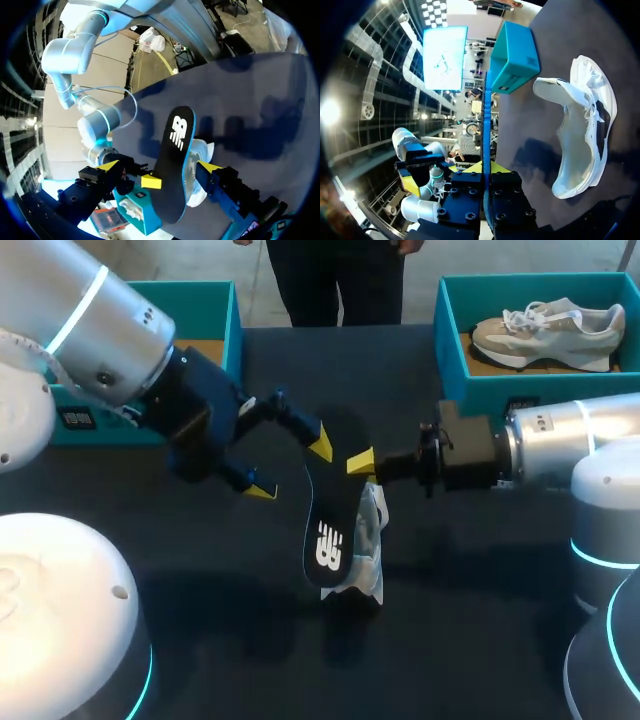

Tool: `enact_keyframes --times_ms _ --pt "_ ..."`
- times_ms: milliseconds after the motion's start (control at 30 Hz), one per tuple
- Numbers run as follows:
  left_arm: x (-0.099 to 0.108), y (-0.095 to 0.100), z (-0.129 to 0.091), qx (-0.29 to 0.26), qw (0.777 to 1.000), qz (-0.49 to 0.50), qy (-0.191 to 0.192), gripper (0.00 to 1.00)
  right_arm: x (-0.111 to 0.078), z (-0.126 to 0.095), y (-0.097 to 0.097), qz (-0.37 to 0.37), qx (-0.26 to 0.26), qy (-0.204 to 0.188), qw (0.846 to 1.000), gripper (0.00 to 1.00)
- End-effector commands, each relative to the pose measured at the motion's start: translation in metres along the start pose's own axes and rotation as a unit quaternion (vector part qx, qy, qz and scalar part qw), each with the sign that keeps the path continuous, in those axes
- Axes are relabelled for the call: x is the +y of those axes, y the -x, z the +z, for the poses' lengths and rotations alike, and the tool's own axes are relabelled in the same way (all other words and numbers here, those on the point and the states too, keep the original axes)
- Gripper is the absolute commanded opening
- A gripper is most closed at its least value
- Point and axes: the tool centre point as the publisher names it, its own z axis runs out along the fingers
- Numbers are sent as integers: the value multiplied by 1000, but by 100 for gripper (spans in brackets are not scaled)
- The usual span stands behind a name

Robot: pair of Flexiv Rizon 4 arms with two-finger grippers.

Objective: Take the shoe out of the shoebox, open the shoe tongue, remove and reinsert the insole, then place the shoe into the shoebox

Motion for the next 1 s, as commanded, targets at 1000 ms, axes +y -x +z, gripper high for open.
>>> enact_keyframes --times_ms 1000 --pt "29 15 5 242 970 5 27 100 7 13 9 19 -24 -52 998 0"
